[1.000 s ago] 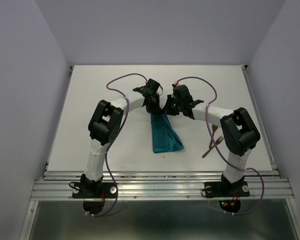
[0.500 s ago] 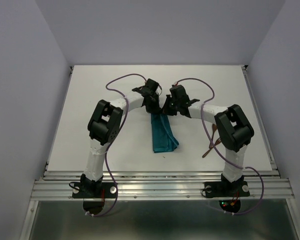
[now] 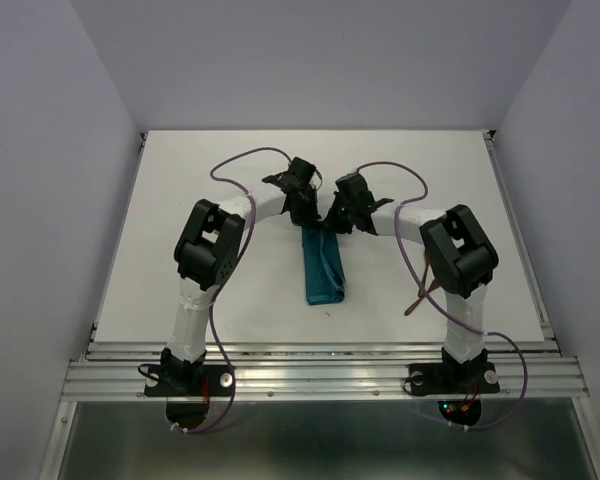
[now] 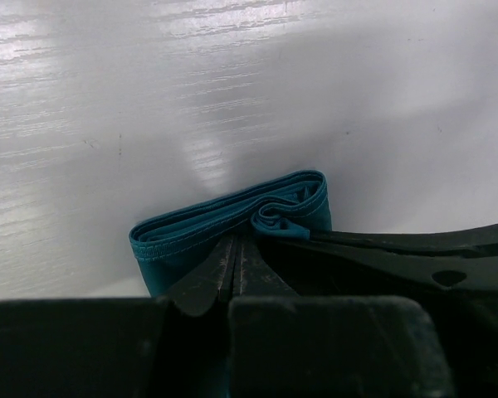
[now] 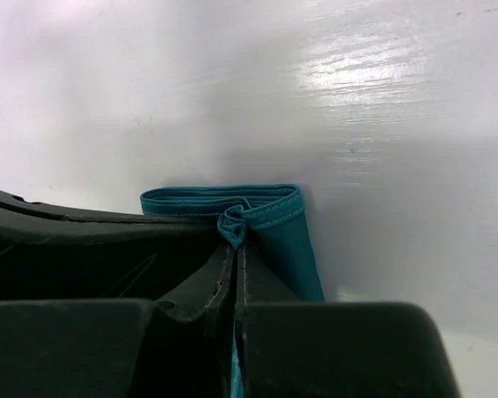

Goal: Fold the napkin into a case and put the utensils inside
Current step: Fold the 2/3-rectangle-folded napkin at the center of the board.

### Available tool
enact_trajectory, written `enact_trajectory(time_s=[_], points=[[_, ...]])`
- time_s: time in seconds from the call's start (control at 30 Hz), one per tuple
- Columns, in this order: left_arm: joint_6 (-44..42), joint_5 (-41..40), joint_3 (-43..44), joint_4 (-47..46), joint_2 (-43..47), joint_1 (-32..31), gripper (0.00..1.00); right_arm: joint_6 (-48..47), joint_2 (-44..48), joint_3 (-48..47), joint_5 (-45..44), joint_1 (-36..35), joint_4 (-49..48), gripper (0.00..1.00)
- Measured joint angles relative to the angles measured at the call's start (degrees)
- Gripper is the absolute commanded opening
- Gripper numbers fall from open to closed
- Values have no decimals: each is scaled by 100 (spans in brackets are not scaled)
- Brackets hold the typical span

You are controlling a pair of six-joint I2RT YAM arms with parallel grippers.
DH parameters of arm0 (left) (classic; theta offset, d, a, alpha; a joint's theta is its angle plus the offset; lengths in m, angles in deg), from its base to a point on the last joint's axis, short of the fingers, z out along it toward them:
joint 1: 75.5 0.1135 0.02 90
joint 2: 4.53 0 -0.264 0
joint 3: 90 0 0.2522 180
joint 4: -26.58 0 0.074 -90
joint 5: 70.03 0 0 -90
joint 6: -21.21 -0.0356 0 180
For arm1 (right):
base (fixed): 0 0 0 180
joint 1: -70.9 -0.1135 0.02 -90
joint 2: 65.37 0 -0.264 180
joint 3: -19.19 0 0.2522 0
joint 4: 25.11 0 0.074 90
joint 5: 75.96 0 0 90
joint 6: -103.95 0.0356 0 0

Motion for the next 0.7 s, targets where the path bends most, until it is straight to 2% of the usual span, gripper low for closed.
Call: enact_trajectory(time_s=[0.37, 0.7], points=[[2, 380, -280, 243, 356, 151, 0, 219, -221, -173, -28, -15, -129, 1], [0, 540, -632, 212, 1150, 431, 0, 214, -227, -179, -35, -39, -136, 1]])
